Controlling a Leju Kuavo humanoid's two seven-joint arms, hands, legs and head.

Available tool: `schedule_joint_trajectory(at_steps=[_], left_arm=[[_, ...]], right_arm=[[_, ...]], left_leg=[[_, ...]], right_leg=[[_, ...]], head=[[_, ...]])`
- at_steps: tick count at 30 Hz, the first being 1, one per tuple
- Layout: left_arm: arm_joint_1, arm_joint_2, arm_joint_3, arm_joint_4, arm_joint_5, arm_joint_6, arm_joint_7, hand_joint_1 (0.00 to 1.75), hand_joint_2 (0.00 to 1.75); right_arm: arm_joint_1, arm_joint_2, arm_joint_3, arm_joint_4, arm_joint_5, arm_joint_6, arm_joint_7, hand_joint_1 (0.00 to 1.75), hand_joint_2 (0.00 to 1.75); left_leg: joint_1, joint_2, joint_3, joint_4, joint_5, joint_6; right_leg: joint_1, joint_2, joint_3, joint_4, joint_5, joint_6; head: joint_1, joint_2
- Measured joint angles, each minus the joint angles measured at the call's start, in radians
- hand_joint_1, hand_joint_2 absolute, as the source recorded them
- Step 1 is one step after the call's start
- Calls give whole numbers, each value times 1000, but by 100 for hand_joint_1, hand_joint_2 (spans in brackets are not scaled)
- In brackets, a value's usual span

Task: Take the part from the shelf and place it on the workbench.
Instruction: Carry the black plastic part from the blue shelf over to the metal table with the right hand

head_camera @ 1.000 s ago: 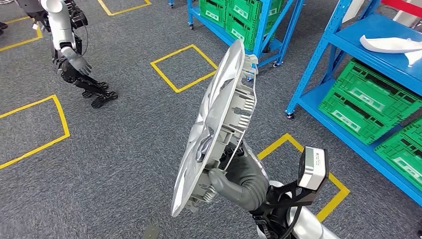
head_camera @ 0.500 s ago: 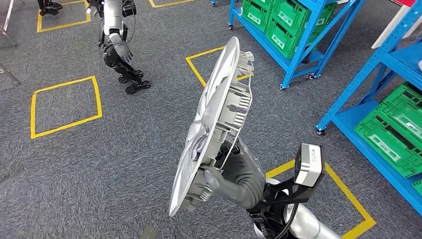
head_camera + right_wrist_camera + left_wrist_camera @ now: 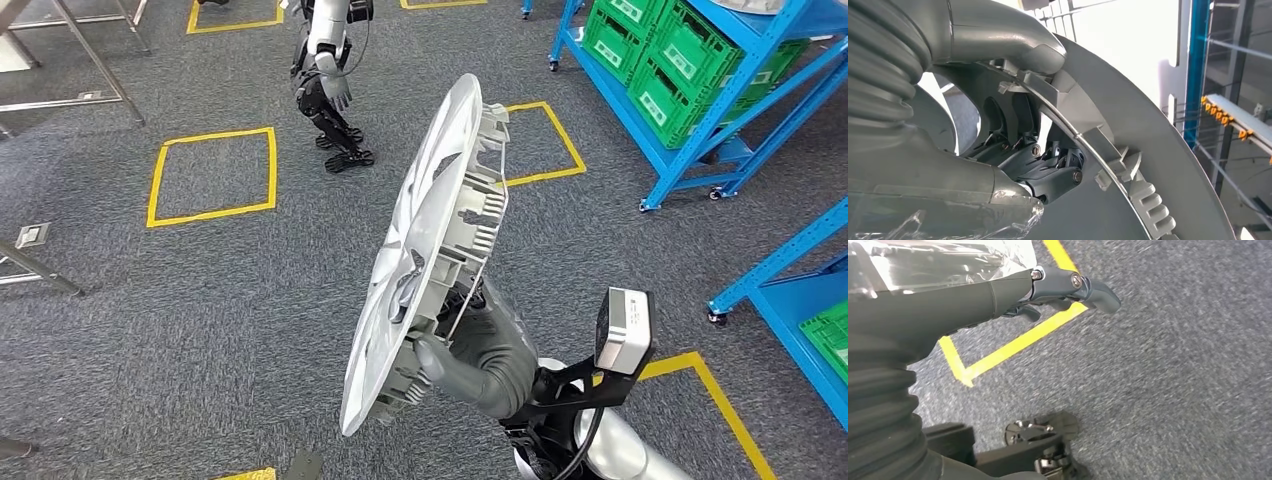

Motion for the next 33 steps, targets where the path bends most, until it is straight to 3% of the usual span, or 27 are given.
schedule_joint_trajectory(at_steps=[2, 4, 6, 7, 9, 11, 13, 15, 17, 18, 20, 21, 22, 23, 24, 26, 28, 30, 31, 33], left_arm=[[2, 0, 0, 0, 2, 2, 0, 0, 175], [0, -1, 0, 0, 3, 4, 0, 0, 175], [-1, -1, 0, 0, 4, 4, 0, 0, 175], [-1, -1, 0, 0, 5, 4, 0, 0, 175], [1, 0, 0, 0, 5, 4, 0, 0, 175], [-1, 0, 0, 0, 5, 6, 0, 0, 175], [-2, -1, 0, 0, 5, 7, -1, 0, 175], [1, -1, 0, 0, 5, 10, -1, 0, 175], [3, 0, 0, 0, 6, 13, -1, 0, 175], [2, -1, 0, 0, 6, 14, -1, 0, 175], [-1, -1, 0, 0, 6, 15, -1, 0, 175], [-1, -2, 0, 0, 6, 15, -1, 0, 175], [-2, -2, 0, 0, 6, 15, -1, 0, 175], [-1, -2, 0, 0, 6, 15, -1, 0, 175], [-2, -2, 0, 0, 6, 16, -1, 0, 175], [-2, -2, 0, 0, 6, 16, -1, 0, 175], [-2, -3, 0, 0, 6, 17, -2, 0, 175], [1, -2, 0, 0, 7, 17, -2, 0, 175], [4, -2, 0, 0, 7, 17, -2, 0, 175], [5, -2, -1, 0, 8, 17, -1, 0, 175]], right_arm=[[-3, 0, 0, 0, -3, 0, 0, 175, 175], [-4, 0, 1, 0, -4, 0, 0, 175, 175], [-4, 0, 4, 1, -6, 0, 0, 175, 175], [-4, 0, 5, 2, -7, 0, 1, 175, 175], [-5, 0, 7, 2, -8, 0, 1, 175, 175], [-6, 0, 7, 2, -8, 0, 1, 175, 175], [-9, 0, 7, 2, -8, 0, 1, 175, 175], [-11, 0, 8, 2, -8, 0, 1, 175, 175], [-13, 0, 8, 2, -8, 1, 1, 175, 175], [-14, 0, 8, 2, -8, 1, 1, 175, 175], [-14, -1, 8, 3, -8, 1, 0, 175, 175], [-13, -1, 9, 4, -9, 1, 0, 175, 175], [-13, -2, 10, 5, -10, 1, 0, 175, 175], [-13, -2, 12, 6, -11, 1, 0, 175, 175], [-13, -2, 12, 7, -12, 1, 0, 175, 175], [-13, -3, 13, 8, -13, 1, 0, 175, 175], [-13, -3, 14, 8, -15, 2, -1, 175, 175], [-14, -4, 15, 8, -17, 2, -1, 175, 175], [-14, -3, 15, 8, -18, 2, -1, 175, 175], [-15, -3, 15, 9, -18, 2, -2, 175, 175]], left_leg=[[-4, 40, -15, 32, -21, -12], [-4, 103, -62, 134, -69, -23], [2, 124, -112, 237, -101, -31], [5, 127, -119, 250, -95, -33], [8, 139, -76, 166, -37, -33], [0, 179, -13, 45, 6, -26], [-10, 200, 8, 0, 7, -12], [-12, 181, 5, -4, 8, 4], [-8, 160, 7, -10, 10, 17], [-6, 150, 9, -12, 11, 23], [-8, 128, 10, -12, 9, 29], [-10, 114, 10, -12, 9, 31], [-11, 100, 11, -11, 8, 32], [-12, 84, 12, -10, 7, 32], [-13, 68, 14, -8, 6, 31], [-11, 38, 12, -1, 2, 27], [-6, 15, 1, 5, 2, 17], [-1, -5, -6, 3, 6, 4], [-3, 6, -8, 5, 5, -2], [-7, 65, -27, 48, -21, -14]], right_leg=[[-4, -26, 11, -11, 2, -10], [-4, -56, 22, -16, -1, -17], [-3, -86, 29, -16, -6, -18], [-3, -100, 33, -16, -9, -17], [-4, -126, 42, -16, -17, -12], [0, -148, 50, -16, -25, -3], [6, -166, 55, -17, -31, 9], [6, -182, 60, -22, -35, 21], [2, -155, 54, 2, -59, 28], [1, -127, 35, 43, -84, 28], [2, -77, -31, 172, -139, 24], [3, -68, -64, 226, -152, 23], [4, -64, -85, 252, -145, 21], [5, -61, -88, 239, -119, 18], [5, -54, -75, 192, -78, 15], [2, -9, -34, 76, -9, 8], [2, 24, -11, 17, 2, 5], [4, 9, -4, 2, -4, 1], [3, -3, 0, -3, -3, -3], [0, -32, 14, -14, -2, -14]], head=[[-6, 0], [-14, 0], [-15, 0], [-15, 0], [-15, 0], [-16, 0], [-14, 0], [-12, 0], [-8, 0], [-4, 0], [2, 0], [3, 0], [4, 0], [3, 0], [3, 0], [2, 0], [1, 0], [3, 0], [3, 0], [-3, 0]])
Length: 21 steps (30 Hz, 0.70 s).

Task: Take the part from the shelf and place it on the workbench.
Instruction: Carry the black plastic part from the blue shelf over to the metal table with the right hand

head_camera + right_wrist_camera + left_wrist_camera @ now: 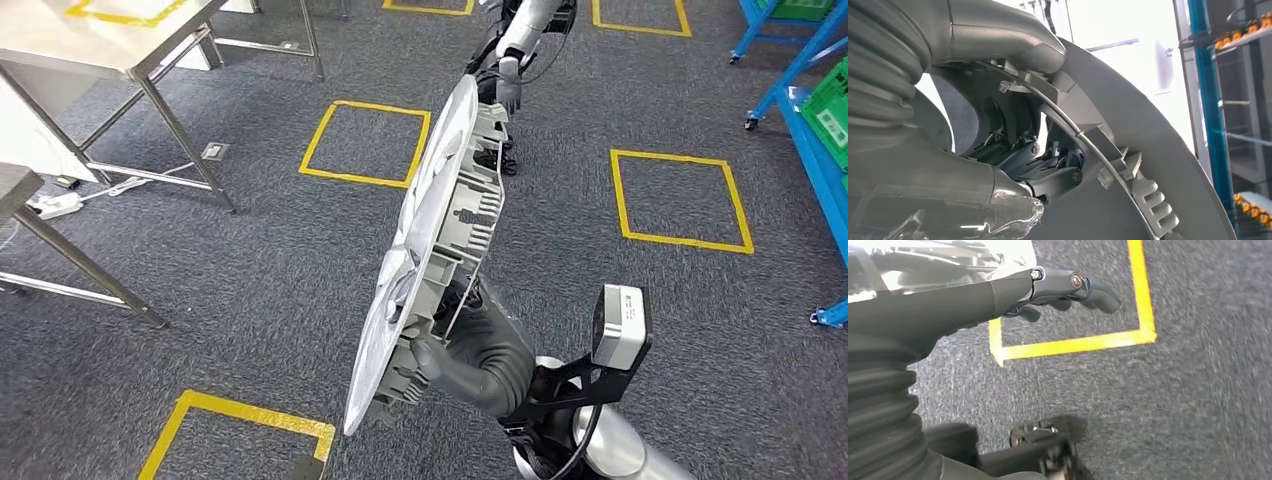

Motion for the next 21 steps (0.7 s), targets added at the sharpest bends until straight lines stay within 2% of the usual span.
schedule_joint_trajectory(at_steps=[1, 2, 3, 4, 5, 6, 8, 9, 10, 11, 12, 13, 14, 15, 17, 18, 19, 20, 21], left_arm=[[-1, 0, 0, 0, 0, 0, 0, 0, 175], [-3, 0, 0, 0, 1, 0, 0, 0, 175], [-3, 0, 0, 0, 2, 0, 0, 0, 175], [-3, 0, 0, 0, 3, 0, 0, 0, 175], [-2, 0, 0, 0, 3, 0, 0, 0, 175], [-2, 0, 0, 0, 4, -1, 0, 0, 175], [-3, 0, 0, 0, 4, -1, 0, 0, 175], [-4, 0, 0, 0, 4, -1, 0, 0, 175], [-5, -1, 0, 0, 4, -1, 0, 0, 175], [-5, -1, 0, 0, 5, -1, 0, 0, 175], [-4, 0, 0, 0, 5, 0, 0, 0, 175], [-2, 0, 0, 0, 5, 0, 0, 0, 175], [-1, 0, 0, 0, 5, 0, 0, 0, 175], [-2, 0, 0, 0, 5, -1, 0, 0, 175], [-5, -1, 0, 0, 5, -1, 0, 0, 175], [-6, -1, -1, 0, 6, -2, 1, 0, 175], [-6, -2, -1, 0, 6, -2, 1, 0, 175], [-6, -2, -1, 0, 6, -3, 2, 0, 175], [-5, -2, -1, 0, 6, -3, 3, 0, 175]], right_arm=[[0, 0, 0, 0, 0, 0, 0, 175, 175], [0, 0, 0, 1, -1, 0, 0, 175, 175], [0, 0, 1, 1, -2, 0, 0, 175, 175], [0, 0, 1, 1, -3, 0, 0, 175, 175], [0, 0, 2, 1, -4, 0, 0, 175, 175], [0, 0, 2, 1, -5, 0, 0, 175, 175], [-1, 0, 2, 1, -5, 0, 0, 175, 175], [-1, 0, 2, 1, -6, 0, 0, 175, 175], [-2, 0, 2, 1, -6, 1, 0, 175, 175], [-2, 0, 2, 1, -6, 1, 0, 175, 175], [-3, 0, 2, 1, -6, 1, 0, 175, 175], [-4, 0, 3, 1, -6, 1, 1, 175, 175], [-5, 0, 2, 1, -7, 1, 1, 175, 175], [-6, 1, 2, 1, -7, 2, 1, 175, 175], [-7, 0, 2, 2, -8, 2, 2, 175, 175], [-8, 0, 4, 2, -9, 2, 2, 175, 175], [-8, -1, 5, 3, -10, 2, 3, 175, 175], [-8, -1, 7, 3, -11, 2, 3, 175, 175], [-8, -1, 8, 4, -13, 2, 4, 175, 175]], left_leg=[[0, 35, -24, 50, -24, -6], [3, 54, -54, 112, -50, -10], [7, 60, -82, 169, -68, -14], [10, 62, -98, 200, -71, -16], [12, 64, -96, 195, -56, -17], [13, 68, -74, 152, -26, -17], [6, 105, -8, 26, 29, -11], [1, 123, 15, -19, 40, -4], [-5, 135, 25, -42, 41, 4], [-10, 134, 26, -46, 37, 12], [-11, 122, 25, -49, 37, 21], [-10, 111, 27, -52, 38, 27], [-8, 99, 30, -55, 38, 33], [-6, 89, 33, -58, 39, 40], [-4, 67, 35, -59, 38, 49], [-6, 54, 35, -59, 37, 52], [-7, 40, 36, -58, 37, 53], [-8, 25, 37, -57, 36, 54], [-9, 9, 38, -56, 35, 53]], right_leg=[[1, -15, 7, -2, -2, -4], [2, -32, 12, -3, -5, -6], [2, -48, 16, -3, -9, -7], [3, -63, 20, -2, -12, -7], [3, -77, 24, -2, -16, -5], [2, -91, 30, -2, -20, -3], [5, -114, 41, -2, -29, 5], [8, -124, 45, -2, -33, 11], [10, -133, 47, -3, -36, 16], [12, -143, 49, -5, -38, 21], [11, -152, 53, -7, -40, 27], [8, -150, 57, -7, -46, 32], [6, -134, 56, 4, -57, 37], [4, -107, 44, 32, -75, 39], [3, -51, -16, 146, -128, 36], [4, -39, -54, 209, -148, 35], [5, -34, -82, 252, -152, 33], [5, -32, -96, 260, -137, 31], [5, -27, -91, 231, -103, 29]], head=[[-4, 0], [-7, 0], [-7, 0], [-7, 0], [-7, 0], [-8, 0], [-8, 0], [-8, 0], [-7, 0], [-6, 0], [-6, 0], [-4, 0], [-4, 0], [-1, 0], [5, 0], [8, 0], [9, 0], [9, 0], [9, 0]])
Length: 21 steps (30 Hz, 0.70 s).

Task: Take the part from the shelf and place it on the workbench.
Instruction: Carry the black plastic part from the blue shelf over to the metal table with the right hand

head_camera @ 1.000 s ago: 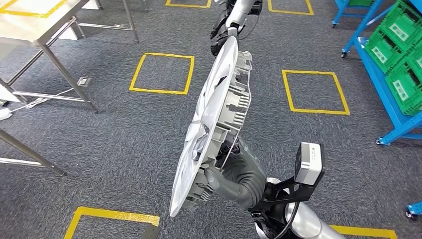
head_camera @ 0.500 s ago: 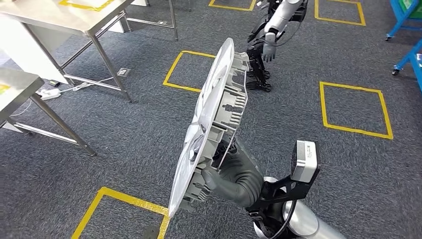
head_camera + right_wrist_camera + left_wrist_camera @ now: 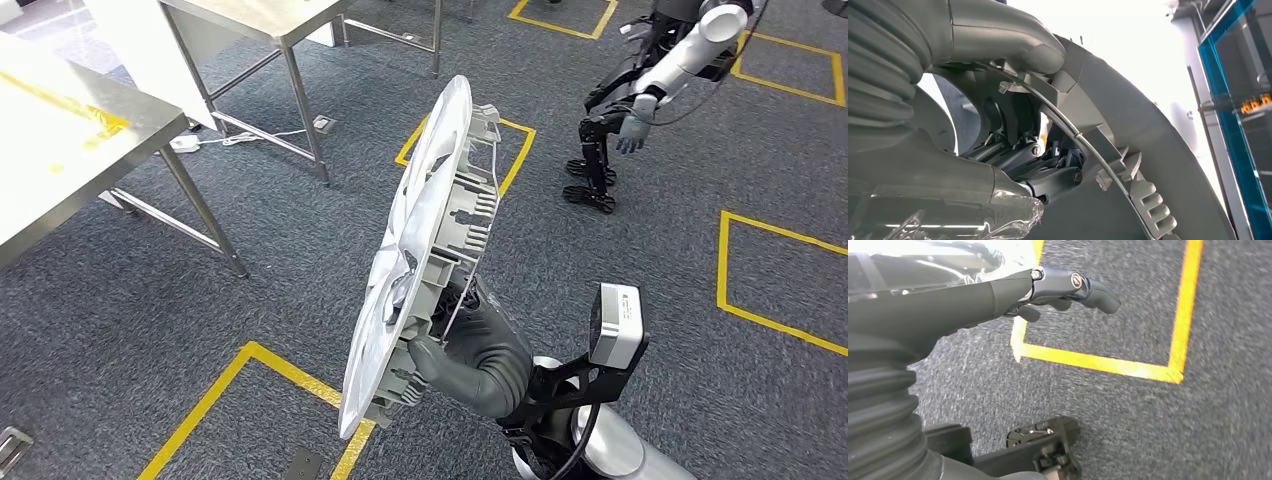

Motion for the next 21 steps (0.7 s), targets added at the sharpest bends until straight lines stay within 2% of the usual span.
schedule_joint_trajectory(at_steps=[1, 2, 3, 4, 5, 6, 7, 8, 9, 11, 13, 14, 15, 16, 18, 19, 20, 21], left_arm=[[0, 0, 0, 0, 0, 0, 0, 0, 175], [0, -1, 0, 0, 0, 0, 0, 0, 175], [-1, -2, 0, 0, 1, 0, 0, 0, 175], [-1, -2, 0, 0, 1, 0, 0, 0, 175], [0, -2, 0, 0, 2, 0, 0, 0, 175], [2, -2, 0, 0, 2, 0, 0, 0, 175], [5, -2, 0, 0, 2, 0, 1, 0, 175], [8, -2, 0, 0, 3, 0, 1, 0, 175], [9, -2, 0, 0, 3, 0, 1, 0, 175], [6, -3, 0, 0, 3, 0, 0, 0, 175], [5, -4, -1, 0, 3, 0, 0, 0, 175], [6, -4, -1, 0, 3, 0, 1, 0, 175], [7, -4, -1, 0, 3, 0, 1, 0, 175], [8, -4, -1, 0, 3, 0, 1, 0, 175], [7, -5, -1, 0, 4, 0, 1, 0, 175], [6, -5, -1, 0, 4, 0, 2, 0, 175], [6, -5, -1, 0, 6, 0, 3, 0, 175], [7, -5, -1, 0, 7, 0, 6, 0, 175]], right_arm=[[-1, 0, 1, 0, -1, 0, 0, 175, 175], [-1, 0, 1, 0, -1, 0, 1, 175, 175], [-3, 0, 1, 0, -1, 1, 2, 175, 175], [-5, 0, 2, 1, -1, 1, 3, 175, 175], [-6, 0, 2, 1, -1, 2, 4, 175, 175], [-8, 0, 3, 0, -2, 2, 6, 175, 175], [-10, 0, 3, 1, -3, 2, 7, 175, 175], [-12, 1, 4, 1, -3, 2, 7, 175, 175], [-13, 2, 4, 1, -4, 3, 8, 175, 175], [-15, 2, 4, 1, -4, 3, 8, 175, 175], [-15, 2, 7, 1, -5, 3, 10, 175, 175], [-15, 2, 8, 1, -6, 3, 11, 175, 175], [-15, 2, 9, 1, -8, 3, 11, 175, 175], [-15, 2, 10, 1, -10, 2, 12, 175, 175], [-17, 2, 10, 1, -11, 2, 12, 175, 175], [-18, 2, 10, 1, -12, 2, 12, 175, 175], [-20, 2, 10, 1, -12, 2, 13, 175, 175], [-21, 3, 10, 1, -13, 2, 13, 175, 175]], left_leg=[[0, -16, 1, 3, -2, -2], [1, -30, 0, 6, -3, -5], [2, -44, -4, 11, -5, -9], [5, -55, -9, 14, -5, -15], [9, -67, -14, 15, -4, -21], [12, -78, -18, 14, -1, -27], [13, -78, -20, 13, -1, -33], [12, -60, -23, 18, -6, -39], [9, -32, -31, 39, -20, -45], [9, 31, -75, 135, -68, -55], [15, 48, -127, 240, -104, -63], [18, 51, -135, 255, -98, -66], [20, 54, -125, 234, -77, -67], [21, 65, -97, 180, -44, -67], [14, 110, -35, 61, 1, -61], [8, 129, -18, 25, 9, -52], [2, 137, -13, 12, 5, -43], [-3, 131, -14, 8, 4, -32]], right_leg=[[0, 11, 18, -58, 44, -3], [-2, 37, 39, -115, 78, -6], [-4, 61, 59, -166, 99, -8], [-4, 80, 70, -197, 106, -9], [-3, 89, 74, -208, 101, -11], [-1, 81, 77, -216, 99, -13], [-1, 69, 81, -220, 101, -18], [-2, 56, 86, -226, 102, -23], [-3, 41, 93, -233, 104, -28], [-2, 8, 105, -239, 101, -35], [0, -25, 112, -239, 95, -37], [0, -41, 115, -239, 92, -36], [-1, -55, 119, -239, 88, -34], [-1, -68, 124, -239, 84, -31], [2, -90, 134, -239, 75, -22], [5, -100, 137, -239, 71, -17], [7, -110, 140, -240, 68, -12], [8, -120, 143, -241, 66, -7]], head=[[0, 0], [0, 0], [-2, 0], [-4, 0], [-5, 0], [-6, 0], [-5, 0], [-6, 0], [-8, 0], [-13, 0], [-13, 0], [-13, 0], [-13, 0], [-13, 0], [-13, 0], [-12, 0], [-11, 0], [-11, 0]])
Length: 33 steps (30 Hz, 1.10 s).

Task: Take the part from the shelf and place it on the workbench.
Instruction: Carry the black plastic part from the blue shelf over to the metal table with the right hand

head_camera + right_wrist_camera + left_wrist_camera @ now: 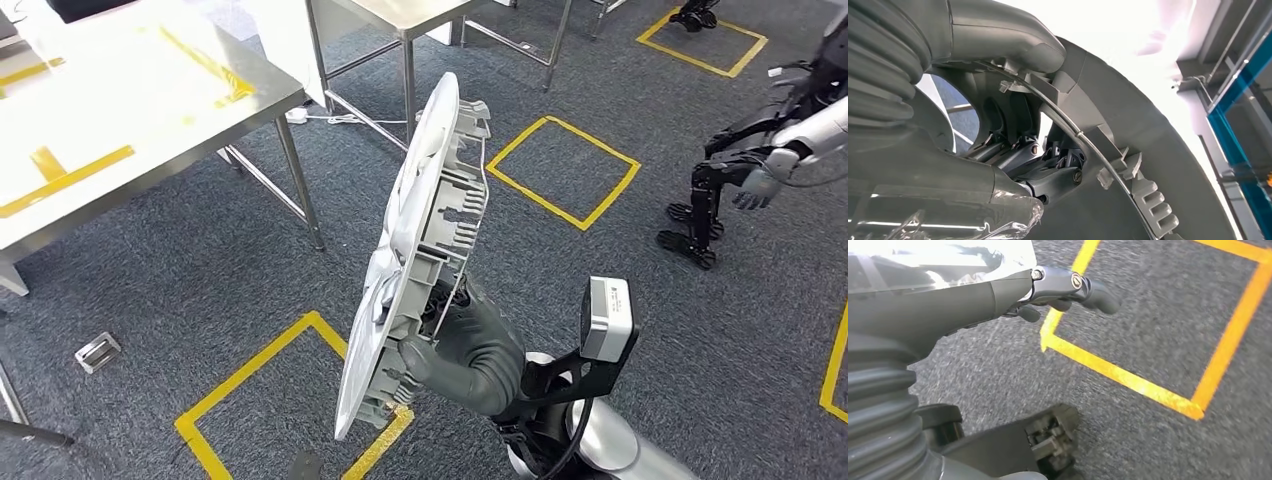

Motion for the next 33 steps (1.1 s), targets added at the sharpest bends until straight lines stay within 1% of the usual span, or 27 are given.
schedule_joint_trajectory(at_steps=[1, 2, 4, 5, 6, 7, 8, 9, 10, 12, 13, 14, 15, 16, 17, 19, 20, 21, 22, 23, 24, 25, 27, 29, 31, 32, 33], left_arm=[[1, 0, 0, 0, 1, 0, 3, 0, 175], [2, 1, 0, 0, 2, 1, 4, 0, 175], [1, 1, 0, 0, 3, 3, 6, 0, 175], [-1, 1, 0, 0, 4, 3, 6, 0, 175], [-3, 1, 0, 0, 4, 3, 7, 0, 175], [-4, 1, 0, 0, 5, 3, 7, 0, 175], [-4, 0, 0, 0, 6, 3, 8, 0, 175], [-4, 0, 0, 0, 7, 3, 8, 0, 175], [-4, 0, 0, 0, 7, 3, 9, 0, 175], [-4, 0, 0, 0, 8, 3, 10, 0, 175], [-4, 0, 0, 0, 8, 3, 11, 0, 175], [-3, 0, 0, 0, 9, 2, 12, 0, 175], [-1, 0, 0, 0, 9, 2, 12, 0, 175], [2, 0, -1, 0, 10, 2, 13, 0, 175], [5, 0, -1, 0, 10, 2, 14, 0, 175], [6, 0, -1, 0, 12, 2, 15, 0, 175], [5, 0, -1, 0, 13, 2, 16, 0, 175], [4, 1, -2, 0, 13, 3, 16, 0, 175], [4, 0, -2, 0, 13, 3, 16, 0, 175], [4, 0, -2, 0, 14, 2, 17, 0, 175], [5, 1, -2, 0, 14, 2, 18, 0, 175], [6, 1, -2, 0, 15, 2, 19, 0, 175], [6, 2, -2, 0, 17, 2, 22, 0, 175], [4, 1, -2, 0, 17, 0, 24, 0, 175], [5, 2, -3, 0, 15, -1, 24, 0, 175], [8, 3, -4, 0, 14, -2, 24, 0, 175], [10, 4, -4, 0, 13, -3, 25, 0, 175]], right_arm=[[-1, 0, 0, 0, -2, 0, 0, 175, 175], [-3, 1, 0, 0, -5, -1, 0, 175, 175], [-6, 1, -1, 1, -12, -1, -1, 175, 175], [-6, 1, -1, 2, -15, -1, -1, 175, 175], [-5, 1, 0, 3, -19, -1, -2, 175, 175], [-3, 1, 0, 5, -21, -1, -2, 175, 175], [-2, 1, 1, 6, -22, -1, -2, 175, 175], [-2, 1, 2, 8, -23, -1, -1, 175, 175], [-2, 1, 3, 9, -23, -1, -1, 175, 175], [-3, 1, 3, 11, -23, -1, -2, 175, 175], [-3, 1, 4, 12, -23, 0, -2, 175, 175], [-4, 1, 4, 13, -24, 0, -2, 175, 175], [-4, 1, 5, 14, -26, 1, -2, 175, 175], [-5, 1, 5, 14, -27, 2, -2, 175, 175], [-7, 2, 6, 15, -29, 2, -2, 175, 175], [-9, 3, 6, 17, -31, 3, -2, 175, 175], [-10, 3, 6, 18, -31, 4, -2, 175, 175], [-10, 3, 6, 20, -33, 4, -2, 175, 175], [-10, 3, 7, 22, -34, 5, -2, 175, 175], [-9, 3, 8, 24, -36, 5, -2, 175, 175], [-9, 3, 9, 26, -37, 6, -2, 175, 175], [-9, 3, 9, 28, -39, 8, -2, 175, 175], [-10, 4, 9, 30, -41, 10, -2, 175, 175], [-12, 4, 9, 31, -43, 13, -2, 175, 175], [-15, 5, 9, 32, -48, 16, -3, 175, 175], [-17, 6, 10, 34, -50, 17, -3, 175, 175], [-19, 6, 10, 35, -51, 18, -3, 175, 175]], left_leg=[[0, -11, 2, -2, 0, 9], [2, -23, 5, -6, 0, 15], [7, -45, 13, -13, 1, 29], [7, -57, 14, -14, 0, 34], [6, -70, 14, -14, -1, 38], [5, -85, 14, -13, -2, 39], [4, -100, 15, -12, -3, 39], [4, -116, 16, -11, -3, 39], [4, -132, 18, -9, -5, 38], [6, -163, 16, -1, -10, 32], [8, -175, 12, 4, -11, 28], [11, -186, 7, 6, -10, 22], [14, -197, 2, 5, -8, 15], [16, -207, 0, 3, -6, 9], [15, -202, -1, 3, -8, 4], [10, -150, -17, 42, -35, -6], [9, -116, -38, 89, -60, -10], [11, -94, -67, 149, -86, -15], [15, -86, -94, 205, -105, -20], [19, -82, -111, 238, -109, -24], [22, -79, -112, 237, -96, -28], [25, -73, -94, 200, -68, -30], [21, -34, -32, 77, -12, -31], [11, 0, 3, 5, 2, -14], [5, -10, 3, -2, -5, 8], [6, -21, 4, -4, -5, 16], [8, -32, 7, -6, -5, 23]], right_leg=[[-2, -8, 4, -3, -4, 6], [-4, -1, 8, 0, -11, 12], [-8, 52, -14, 56, -48, 17], [-9, 85, -44, 117, -75, 17], [-9, 105, -84, 187, -101, 15], [-8, 113, -120, 245, -115, 14], [-8, 116, -144, 274, -111, 13], [-8, 118, -150, 266, -86, 11], [-8, 124, -139, 219, -44, 9], [-10, 163, -97, 97, 31, 4], [-11, 183, -81, 53, 47, 2], [-10, 196, -74, 32, 48, 0], [-9, 197, -70, 26, 45, -2], [-9, 187, -68, 19, 44, -7], [-9, 175, -64, 14, 46, -12], [-12, 148, -51, -1, 49, -23], [-11, 133, -44, -5, 49, -27], [-11, 117, -40, -7, 46, -30], [-10, 102, -37, -7, 44, -31], [-10, 87, -34, -7, 40, -30], [-11, 72, -31, -6, 37, -29], [-12, 60, -27, -6, 34, -26], [-11, 37, -18, -4, 25, -16], [-6, 17, -12, -3, 17, -4], [-4, -3, -5, -6, 12, 8], [-6, -4, -1, -7, 7, 14], [-9, 10, -1, 3, -4, 18]], head=[[1, 0], [2, 0], [6, 0], [9, 0], [11, 0], [12, 0], [13, 0], [13, 0], [13, 0], [12, 0], [12, 0], [11, 0], [11, 0], [11, 0], [11, 0], [5, 0], [2, 0], [-2, 0], [-2, 0], [-3, 0], [-3, 0], [-3, 0], [-4, 0], [-4, 0], [-3, 0], [-2, 0], [-1, 0]])
